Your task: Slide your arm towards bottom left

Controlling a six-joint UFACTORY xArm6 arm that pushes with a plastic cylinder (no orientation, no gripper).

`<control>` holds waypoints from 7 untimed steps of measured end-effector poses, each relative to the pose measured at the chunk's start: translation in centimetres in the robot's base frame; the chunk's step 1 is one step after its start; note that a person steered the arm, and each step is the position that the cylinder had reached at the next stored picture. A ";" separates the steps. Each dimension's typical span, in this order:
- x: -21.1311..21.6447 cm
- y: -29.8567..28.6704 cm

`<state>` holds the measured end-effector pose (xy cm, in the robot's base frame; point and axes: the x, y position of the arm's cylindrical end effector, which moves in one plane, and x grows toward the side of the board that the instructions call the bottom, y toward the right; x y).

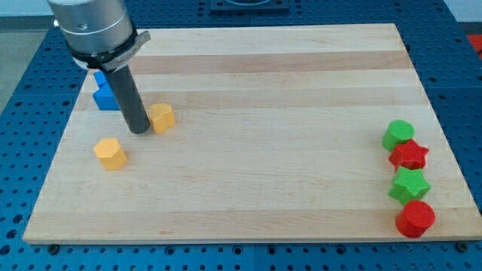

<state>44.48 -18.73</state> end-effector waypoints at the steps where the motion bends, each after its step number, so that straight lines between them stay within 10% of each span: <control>1: 0.4 -3.9; 7: 0.1 -11.8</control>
<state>44.56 -30.50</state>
